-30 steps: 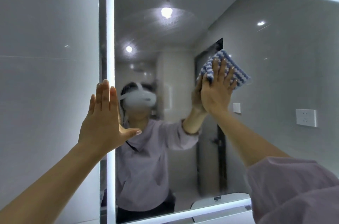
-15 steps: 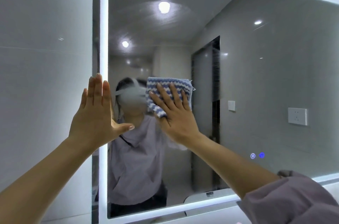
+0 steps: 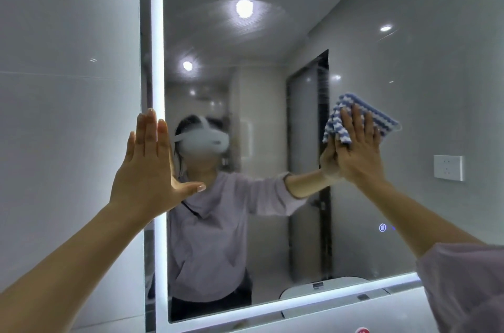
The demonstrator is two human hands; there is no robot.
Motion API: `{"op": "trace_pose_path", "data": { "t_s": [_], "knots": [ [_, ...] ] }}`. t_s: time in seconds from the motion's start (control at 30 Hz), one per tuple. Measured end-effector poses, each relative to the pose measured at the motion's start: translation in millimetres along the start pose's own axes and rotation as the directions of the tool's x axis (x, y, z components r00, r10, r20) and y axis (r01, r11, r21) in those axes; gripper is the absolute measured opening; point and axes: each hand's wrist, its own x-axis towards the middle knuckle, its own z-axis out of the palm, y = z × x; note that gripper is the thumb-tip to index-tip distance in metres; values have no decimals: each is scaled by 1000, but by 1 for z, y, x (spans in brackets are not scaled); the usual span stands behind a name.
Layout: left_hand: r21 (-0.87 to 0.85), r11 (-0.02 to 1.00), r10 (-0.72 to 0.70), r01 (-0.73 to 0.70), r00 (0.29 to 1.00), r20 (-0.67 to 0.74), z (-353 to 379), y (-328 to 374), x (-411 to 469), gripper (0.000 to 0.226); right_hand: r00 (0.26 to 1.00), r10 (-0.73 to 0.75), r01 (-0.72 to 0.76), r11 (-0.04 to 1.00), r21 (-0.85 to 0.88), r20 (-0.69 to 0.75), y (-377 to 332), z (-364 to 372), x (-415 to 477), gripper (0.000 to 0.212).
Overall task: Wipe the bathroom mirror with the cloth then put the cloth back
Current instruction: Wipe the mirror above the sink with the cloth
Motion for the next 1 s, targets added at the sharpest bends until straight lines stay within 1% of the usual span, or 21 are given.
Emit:
{"op": "trace_pose_path", "data": {
  "t_s": [0.07, 0.17, 0.23, 0.3, 0.4, 0.5, 0.57, 0.67, 0.8, 1.0],
  "knots": [
    [0, 1000, 2, -2, 1000, -2, 1, 0, 0, 132, 996, 81, -80, 997, 22, -43, -15, 4, -2, 62],
    [-2, 1000, -1, 1, 1000, -7, 2, 0, 1, 132, 974, 207, -199, 976, 83, -97, -45, 10, -9, 62],
    [1, 1000, 1, -1, 1000, -9, 2, 0, 1, 132, 969, 227, -214, 968, 128, -97, -67, 11, -15, 67],
    [0, 1000, 5, -5, 1000, -11, 2, 0, 1, 132, 983, 159, -147, 981, 128, -90, -89, 12, -23, 69],
    [14, 1000, 17, -17, 999, -34, 4, -2, 1, 133, 996, -59, 66, 991, 113, -69, -124, 15, -43, 64],
    [14, 1000, 28, -28, 998, -64, 7, -3, 1, 132, 953, -303, 303, 951, 59, -10, -147, 25, -76, 72],
    [9, 999, 33, -33, 997, -69, 10, -4, 1, 133, 920, -392, 390, 919, 51, 28, -145, 28, -91, 70],
    [-5, 999, 50, -50, 996, -79, 13, -6, 2, 134, 886, -457, 455, 889, 42, 79, -135, 22, -95, 66],
    [-34, 997, 60, -63, 995, -85, 13, -8, 3, 135, 867, -480, 481, 876, 27, 131, -130, 14, -91, 64],
    [-5, 998, 61, -62, 992, -111, 13, -7, 2, 134, 870, -479, 479, 877, 28, 119, -130, 16, -90, 66]
  ]
}}
